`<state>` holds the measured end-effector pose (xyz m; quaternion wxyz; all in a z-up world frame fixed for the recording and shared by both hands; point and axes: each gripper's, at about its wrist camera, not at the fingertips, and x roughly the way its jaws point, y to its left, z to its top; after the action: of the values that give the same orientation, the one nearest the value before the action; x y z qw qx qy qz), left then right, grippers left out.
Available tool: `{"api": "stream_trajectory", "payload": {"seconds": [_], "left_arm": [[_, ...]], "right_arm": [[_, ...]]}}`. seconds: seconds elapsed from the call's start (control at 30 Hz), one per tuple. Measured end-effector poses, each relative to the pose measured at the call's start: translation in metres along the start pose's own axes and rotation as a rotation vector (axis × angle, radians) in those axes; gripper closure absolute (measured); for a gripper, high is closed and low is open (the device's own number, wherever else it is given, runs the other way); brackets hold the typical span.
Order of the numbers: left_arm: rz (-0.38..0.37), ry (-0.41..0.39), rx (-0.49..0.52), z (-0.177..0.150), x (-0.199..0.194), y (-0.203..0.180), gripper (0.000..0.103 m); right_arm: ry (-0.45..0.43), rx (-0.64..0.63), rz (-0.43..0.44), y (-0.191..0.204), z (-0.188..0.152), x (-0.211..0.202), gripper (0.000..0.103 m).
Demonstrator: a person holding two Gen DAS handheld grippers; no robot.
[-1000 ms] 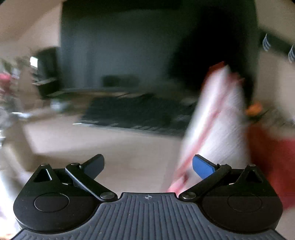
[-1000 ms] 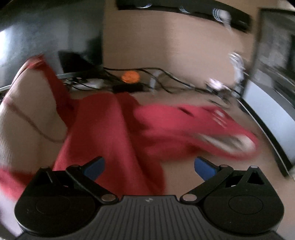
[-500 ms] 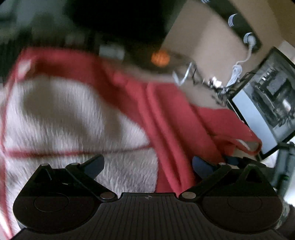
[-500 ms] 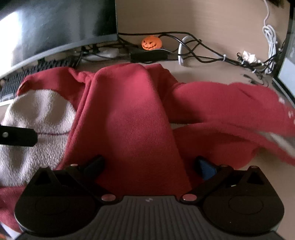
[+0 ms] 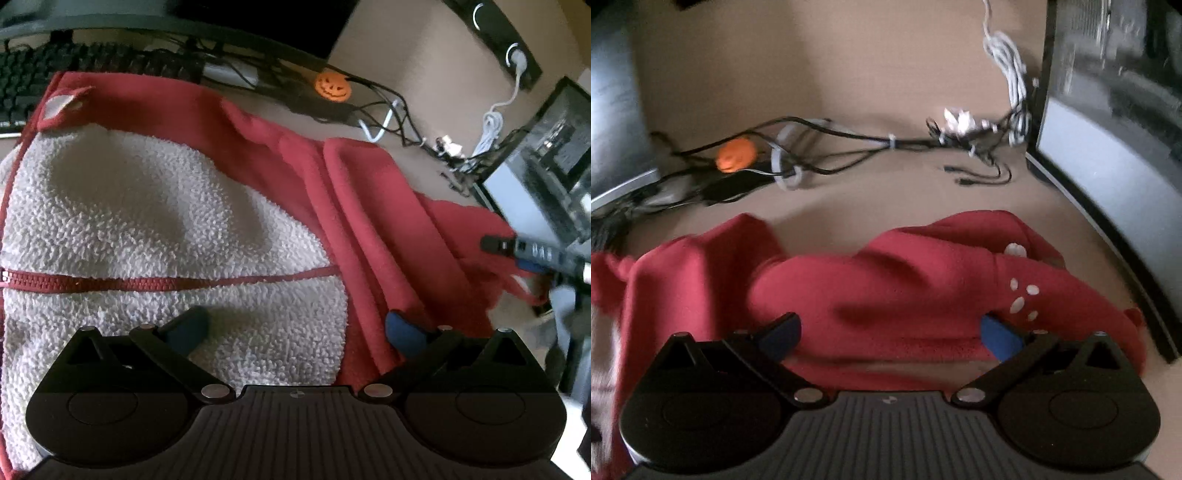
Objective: Fold clothes
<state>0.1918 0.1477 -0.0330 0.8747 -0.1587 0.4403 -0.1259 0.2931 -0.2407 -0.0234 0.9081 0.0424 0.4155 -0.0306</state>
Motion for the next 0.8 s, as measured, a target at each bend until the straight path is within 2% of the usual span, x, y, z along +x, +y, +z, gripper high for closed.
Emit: {"api": "stream_trajectory", "payload": {"seconds": [0.1, 0.17, 0.27, 0.4, 0.5, 0.57, 0.67, 0.8], "left_arm": [[0.052, 0.001, -0.004, 0.000, 0.003, -0.009, 0.000], [0.087, -0.001, -0.032, 0.003, 0.004, -0.015, 0.000], [0.101, 0.005, -0.073, 0.004, 0.011, -0.028, 0.000], [0.175, 0.018, -0.088, 0.003, 0.021, -0.053, 0.000], [0.250, 0.028, -0.039, -0.001, 0.028, -0.071, 0.000], [0.280, 0.036, 0.000, -0.003, 0.031, -0.078, 0.000], [0.269, 0.047, 0.010, -0.002, 0.032, -0.079, 0.000], [0.229, 0.063, 0.004, 0.000, 0.030, -0.073, 0.000]], "right_arm": [[0.029, -0.059, 0.010, -0.004, 0.024, 0.036, 0.000], [0.007, -0.141, -0.004, 0.010, 0.043, 0.056, 0.000], [-0.026, -0.240, -0.011, 0.035, 0.071, 0.082, 0.000], [-0.069, -0.293, 0.086, 0.058, 0.084, 0.061, 0.000], [-0.118, -0.351, 0.111, 0.064, 0.065, 0.023, 0.000], [-0.126, -0.376, 0.164, 0.064, 0.045, -0.006, 0.000], [-0.085, -0.398, 0.230, 0.065, 0.004, -0.039, 0.000], [-0.058, -0.389, 0.225, 0.079, -0.045, -0.055, 0.000]]}}
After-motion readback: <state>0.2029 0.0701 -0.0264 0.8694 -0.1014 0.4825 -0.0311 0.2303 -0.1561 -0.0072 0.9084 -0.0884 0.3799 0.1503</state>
